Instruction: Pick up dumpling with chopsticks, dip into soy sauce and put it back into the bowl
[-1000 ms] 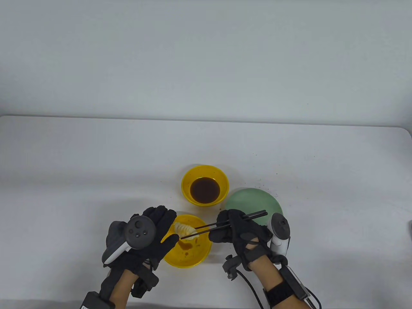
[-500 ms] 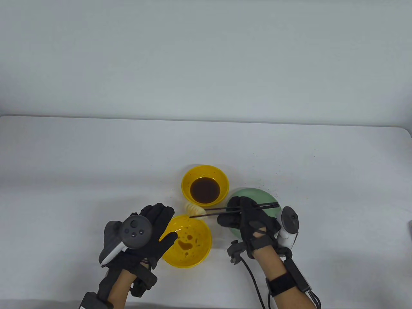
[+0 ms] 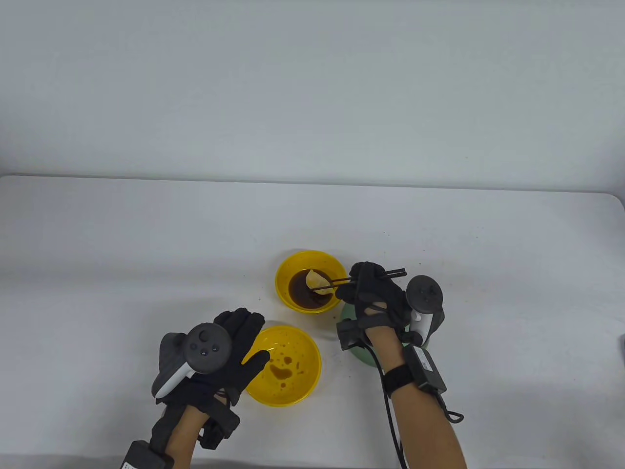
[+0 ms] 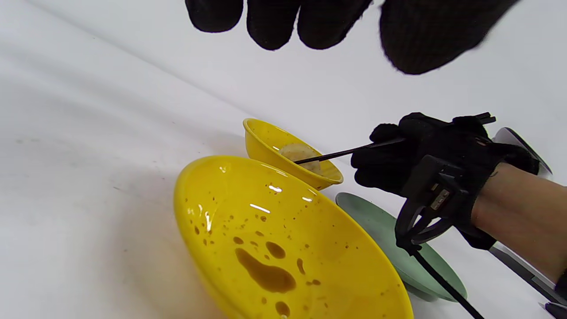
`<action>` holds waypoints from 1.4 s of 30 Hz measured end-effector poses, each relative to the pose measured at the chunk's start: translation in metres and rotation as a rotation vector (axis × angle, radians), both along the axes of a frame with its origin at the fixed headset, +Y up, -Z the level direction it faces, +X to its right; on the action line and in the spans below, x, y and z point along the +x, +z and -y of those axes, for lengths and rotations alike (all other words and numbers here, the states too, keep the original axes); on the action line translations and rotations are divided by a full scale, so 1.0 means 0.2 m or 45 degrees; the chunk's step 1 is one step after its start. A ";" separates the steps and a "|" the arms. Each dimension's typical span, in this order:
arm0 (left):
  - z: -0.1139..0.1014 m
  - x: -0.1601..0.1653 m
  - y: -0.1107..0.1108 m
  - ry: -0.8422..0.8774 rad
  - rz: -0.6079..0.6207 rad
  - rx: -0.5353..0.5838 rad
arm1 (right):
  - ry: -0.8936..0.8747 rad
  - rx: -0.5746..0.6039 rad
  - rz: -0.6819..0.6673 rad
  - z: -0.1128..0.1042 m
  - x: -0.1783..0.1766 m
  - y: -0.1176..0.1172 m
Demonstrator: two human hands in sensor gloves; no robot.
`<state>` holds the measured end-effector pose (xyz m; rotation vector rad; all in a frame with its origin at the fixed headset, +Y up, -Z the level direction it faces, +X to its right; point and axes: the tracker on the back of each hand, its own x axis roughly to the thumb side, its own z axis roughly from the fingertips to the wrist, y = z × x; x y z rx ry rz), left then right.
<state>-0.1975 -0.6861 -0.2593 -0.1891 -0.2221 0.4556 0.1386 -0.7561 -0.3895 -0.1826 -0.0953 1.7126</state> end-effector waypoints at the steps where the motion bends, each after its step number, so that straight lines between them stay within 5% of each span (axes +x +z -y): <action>1: 0.00 0.00 0.00 -0.002 0.000 0.002 | -0.008 0.000 -0.001 0.00 0.00 0.00; 13: 0.01 0.00 0.00 -0.017 -0.005 -0.007 | -0.073 0.033 -0.007 0.00 -0.01 0.02; 19: 0.00 -0.01 0.00 0.002 -0.017 -0.005 | -0.573 -0.054 0.046 0.04 0.05 0.08; 25: -0.01 -0.02 0.01 0.020 -0.030 0.005 | -0.809 -0.176 -0.021 0.07 0.08 0.23; 30: -0.01 -0.03 0.01 0.029 -0.042 0.012 | -0.446 -0.067 -0.340 -0.07 0.04 0.39; 34: -0.01 -0.03 0.01 0.011 -0.036 0.004 | -0.264 -0.035 -0.475 -0.07 -0.10 0.52; 42: 0.01 -0.04 0.00 0.021 -0.056 -0.029 | 0.096 0.114 -0.591 -0.06 -0.23 0.52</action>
